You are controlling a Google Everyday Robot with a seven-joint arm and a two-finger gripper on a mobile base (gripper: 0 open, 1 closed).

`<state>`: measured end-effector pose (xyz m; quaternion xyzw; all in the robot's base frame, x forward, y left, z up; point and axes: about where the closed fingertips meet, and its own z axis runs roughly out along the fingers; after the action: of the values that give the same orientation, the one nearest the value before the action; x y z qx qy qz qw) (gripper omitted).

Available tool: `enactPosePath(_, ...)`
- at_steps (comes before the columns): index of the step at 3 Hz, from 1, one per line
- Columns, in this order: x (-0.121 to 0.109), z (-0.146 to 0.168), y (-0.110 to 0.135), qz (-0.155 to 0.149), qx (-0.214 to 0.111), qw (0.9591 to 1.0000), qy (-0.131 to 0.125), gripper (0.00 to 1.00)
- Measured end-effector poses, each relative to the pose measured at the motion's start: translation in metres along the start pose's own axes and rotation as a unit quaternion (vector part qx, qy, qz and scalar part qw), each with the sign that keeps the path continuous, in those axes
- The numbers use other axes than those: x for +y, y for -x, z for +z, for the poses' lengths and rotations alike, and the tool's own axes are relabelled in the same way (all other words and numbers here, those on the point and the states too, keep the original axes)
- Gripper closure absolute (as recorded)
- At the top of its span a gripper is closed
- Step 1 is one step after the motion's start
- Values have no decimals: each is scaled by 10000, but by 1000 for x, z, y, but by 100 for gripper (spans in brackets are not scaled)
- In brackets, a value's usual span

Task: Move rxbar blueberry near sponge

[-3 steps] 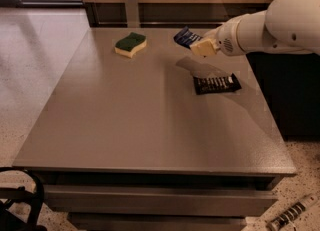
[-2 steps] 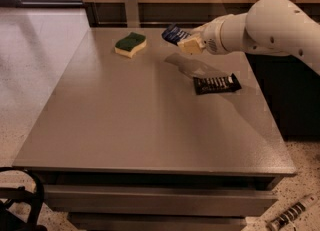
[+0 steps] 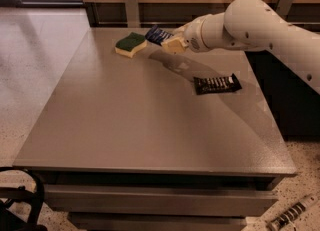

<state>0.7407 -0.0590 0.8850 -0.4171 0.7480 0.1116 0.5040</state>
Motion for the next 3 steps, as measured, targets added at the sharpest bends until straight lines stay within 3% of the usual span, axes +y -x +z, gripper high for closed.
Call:
enactPosePath(1,4,14,-10,84,83,9988,465,100)
enactPosePath(2,5,24,-20,168,94,9948,1000,98)
enactPosePath(3,7,25,-19,156,98,9949,990,76)
